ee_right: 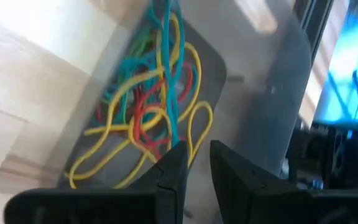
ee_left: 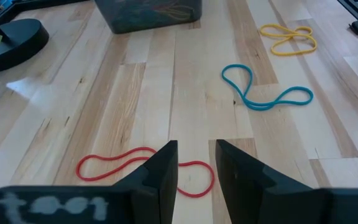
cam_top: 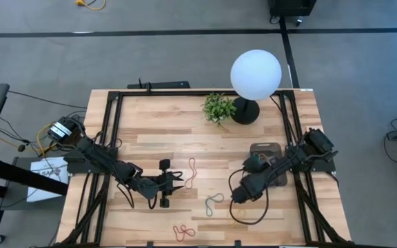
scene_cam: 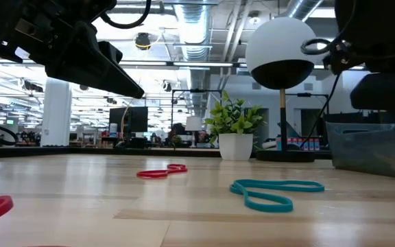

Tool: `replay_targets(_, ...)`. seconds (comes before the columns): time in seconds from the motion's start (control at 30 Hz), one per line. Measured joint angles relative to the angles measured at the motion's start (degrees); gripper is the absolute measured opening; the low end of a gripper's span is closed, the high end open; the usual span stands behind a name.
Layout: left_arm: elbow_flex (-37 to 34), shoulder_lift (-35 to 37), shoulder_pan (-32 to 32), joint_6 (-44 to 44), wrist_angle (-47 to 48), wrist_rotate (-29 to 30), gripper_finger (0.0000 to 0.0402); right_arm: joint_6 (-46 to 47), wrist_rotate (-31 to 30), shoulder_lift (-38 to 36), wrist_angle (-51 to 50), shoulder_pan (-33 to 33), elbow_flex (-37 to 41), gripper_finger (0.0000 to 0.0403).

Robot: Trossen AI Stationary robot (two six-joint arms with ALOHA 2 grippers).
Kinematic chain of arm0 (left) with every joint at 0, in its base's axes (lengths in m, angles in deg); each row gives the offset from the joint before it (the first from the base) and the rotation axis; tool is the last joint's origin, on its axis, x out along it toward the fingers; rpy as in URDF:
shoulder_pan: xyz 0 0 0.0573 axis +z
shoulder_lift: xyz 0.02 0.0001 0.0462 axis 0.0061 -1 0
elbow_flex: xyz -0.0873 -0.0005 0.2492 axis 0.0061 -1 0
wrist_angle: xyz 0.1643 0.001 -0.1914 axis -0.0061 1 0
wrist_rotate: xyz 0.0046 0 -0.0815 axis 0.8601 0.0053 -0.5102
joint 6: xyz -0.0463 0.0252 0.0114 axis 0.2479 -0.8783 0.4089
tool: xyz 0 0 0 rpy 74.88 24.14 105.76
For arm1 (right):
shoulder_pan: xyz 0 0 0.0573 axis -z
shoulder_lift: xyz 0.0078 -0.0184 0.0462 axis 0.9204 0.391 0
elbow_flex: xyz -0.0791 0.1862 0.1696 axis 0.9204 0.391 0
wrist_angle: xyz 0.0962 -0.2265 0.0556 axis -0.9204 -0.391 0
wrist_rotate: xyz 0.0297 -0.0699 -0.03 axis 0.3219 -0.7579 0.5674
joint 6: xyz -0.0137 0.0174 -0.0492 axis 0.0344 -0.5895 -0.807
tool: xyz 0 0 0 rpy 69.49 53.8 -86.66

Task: Pick and place items into bin
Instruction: Put the bottom red rubber band into the black transparent bin

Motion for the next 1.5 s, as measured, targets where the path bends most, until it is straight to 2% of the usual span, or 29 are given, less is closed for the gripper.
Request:
replay_targets(0.23,0.0,0.0,0.0,0.0,0.0,0.0,0.01,-0.9,-5.8,0.0,-0.9,-0.1,-3.1,0.0064)
replay_targets(0.37,0.0,0.0,0.1,0.0,0.0,0.0,0.01,-6.9,-15.2,0.0,0.3,-0.8,-6.2,0.0064)
replay_targets(0.47,0.0,0.0,0.1,0.0,-0.1,0.0,0.01,-14.1,-22.5,0.0,6.5,-0.9,-7.7,0.0064)
replay_targets(0.6,0.0,0.0,0.1,0.4,-0.1,-0.8,0.01,-30.8,-26.7,0.0,20.2,-0.5,-8.6,0.0064)
replay_targets(0.67,0.0,0.0,0.1,0.9,-0.1,-3.8,0.01,-40.7,-25.8,0.0,28.8,-0.2,-8.6,0.0064)
replay_targets(0.77,0.0,0.0,0.1,0.9,-0.1,-12.1,0.01,-54.0,-21.6,0.0,42.0,0.2,-8.6,0.0064)
replay_targets(0.87,0.0,0.0,0.0,0.9,-0.1,-18.9,0.01,-63.4,-12.7,0.0,53.3,0.7,-8.6,0.0064)
replay_targets(0.97,0.0,0.0,-0.4,1.1,-0.1,-24.8,0.01,-69.0,-3.8,0.0,60.5,0.7,-8.6,0.0064)
replay_targets(1.07,0.0,0.0,-1.0,1.7,-0.1,-27.6,0.01,-72.5,-0.6,0.0,63.1,0.6,-8.6,0.0064)
replay_targets(1.5,0.0,0.0,-4.5,1.7,-2.8,-28.2,0.01,-73.5,-0.6,0.0,63.0,1.2,-8.6,0.0064)
